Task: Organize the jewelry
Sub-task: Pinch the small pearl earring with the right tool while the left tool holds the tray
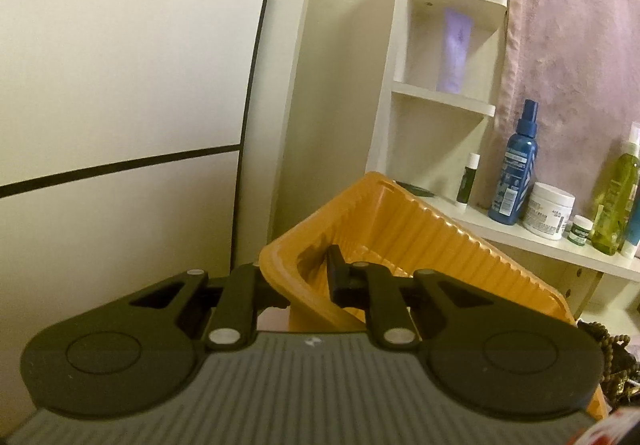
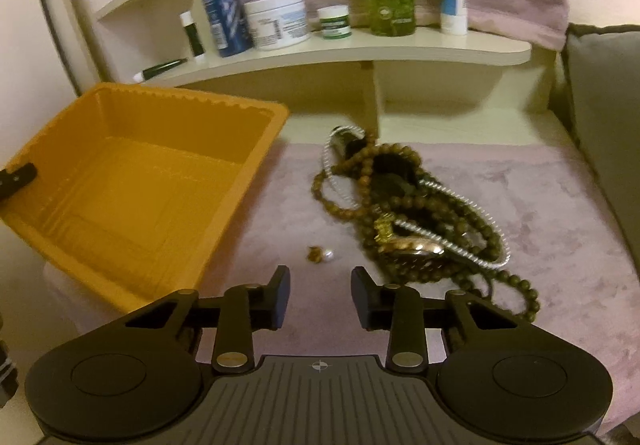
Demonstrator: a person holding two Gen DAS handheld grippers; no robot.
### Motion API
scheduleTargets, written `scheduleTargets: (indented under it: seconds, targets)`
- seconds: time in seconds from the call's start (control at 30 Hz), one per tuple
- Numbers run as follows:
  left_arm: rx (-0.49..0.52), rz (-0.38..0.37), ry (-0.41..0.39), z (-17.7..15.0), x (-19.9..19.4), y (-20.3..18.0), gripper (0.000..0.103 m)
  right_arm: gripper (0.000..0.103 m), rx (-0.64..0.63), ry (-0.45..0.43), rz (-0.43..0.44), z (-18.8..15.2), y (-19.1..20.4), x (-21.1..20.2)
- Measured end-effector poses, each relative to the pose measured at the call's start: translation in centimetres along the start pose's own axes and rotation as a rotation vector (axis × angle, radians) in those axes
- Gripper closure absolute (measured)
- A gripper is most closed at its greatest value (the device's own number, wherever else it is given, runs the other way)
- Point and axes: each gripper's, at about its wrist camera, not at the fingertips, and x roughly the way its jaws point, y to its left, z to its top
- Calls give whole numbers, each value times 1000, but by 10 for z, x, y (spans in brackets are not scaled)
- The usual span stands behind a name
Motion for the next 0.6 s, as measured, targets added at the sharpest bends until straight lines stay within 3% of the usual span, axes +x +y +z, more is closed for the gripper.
scheduleTargets:
  seconds: [0.23,0.6]
  targets:
    - [12,-5,-1,0,0,0,88,78,-30,96,108,-21,19,1]
    - [38,-26,-38,2,2,-6,89,78,-25,48,121,-9,29,16]
